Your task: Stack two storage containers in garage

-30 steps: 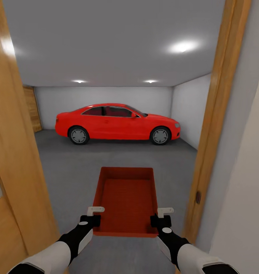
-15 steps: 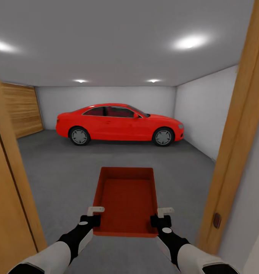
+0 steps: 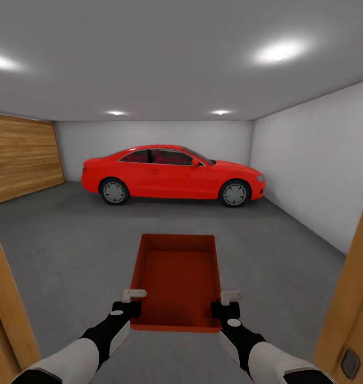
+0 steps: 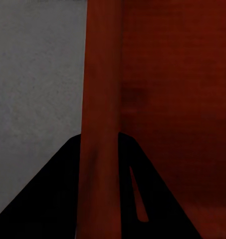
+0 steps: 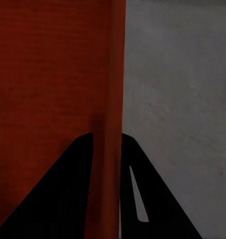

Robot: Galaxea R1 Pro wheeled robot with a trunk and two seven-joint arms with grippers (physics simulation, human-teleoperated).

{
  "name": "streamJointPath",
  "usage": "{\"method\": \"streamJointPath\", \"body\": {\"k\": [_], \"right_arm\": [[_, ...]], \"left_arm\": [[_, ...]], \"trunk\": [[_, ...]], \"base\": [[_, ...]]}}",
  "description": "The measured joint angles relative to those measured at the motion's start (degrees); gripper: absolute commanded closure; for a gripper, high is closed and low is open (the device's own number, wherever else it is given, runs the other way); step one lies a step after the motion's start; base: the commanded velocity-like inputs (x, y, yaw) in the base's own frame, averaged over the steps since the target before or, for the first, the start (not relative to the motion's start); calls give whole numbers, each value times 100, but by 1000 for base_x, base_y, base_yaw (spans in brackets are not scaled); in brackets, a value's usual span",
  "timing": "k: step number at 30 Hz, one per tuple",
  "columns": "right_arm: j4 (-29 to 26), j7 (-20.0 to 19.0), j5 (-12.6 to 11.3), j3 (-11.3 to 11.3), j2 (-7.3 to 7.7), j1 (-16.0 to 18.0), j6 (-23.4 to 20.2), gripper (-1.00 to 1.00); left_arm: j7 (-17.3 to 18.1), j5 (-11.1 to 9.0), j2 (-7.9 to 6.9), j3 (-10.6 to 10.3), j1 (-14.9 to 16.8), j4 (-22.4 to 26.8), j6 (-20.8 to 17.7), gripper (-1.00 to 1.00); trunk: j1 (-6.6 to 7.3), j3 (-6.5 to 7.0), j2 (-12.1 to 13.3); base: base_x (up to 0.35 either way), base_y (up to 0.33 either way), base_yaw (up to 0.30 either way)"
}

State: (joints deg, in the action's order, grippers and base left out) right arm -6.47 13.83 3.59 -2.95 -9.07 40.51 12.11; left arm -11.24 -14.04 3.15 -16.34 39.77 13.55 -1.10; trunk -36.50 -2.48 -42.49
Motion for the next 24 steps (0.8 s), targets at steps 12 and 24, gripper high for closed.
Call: {"method": "streamJointPath", "body": {"k": [12,24], "right_arm": [[-6,0,19,18,-2,0,-2,100],[-5,0,16,13,-3,-1,-3,100]], "left_arm": [[-1,-16,-4,-20,2,5,1,100],[1,-15,-6,-16,0,6,1,100]], "trunk": [[-3,0,1],[-3,0,1]], "base": [[227,0,0],[48,69,0]]}}
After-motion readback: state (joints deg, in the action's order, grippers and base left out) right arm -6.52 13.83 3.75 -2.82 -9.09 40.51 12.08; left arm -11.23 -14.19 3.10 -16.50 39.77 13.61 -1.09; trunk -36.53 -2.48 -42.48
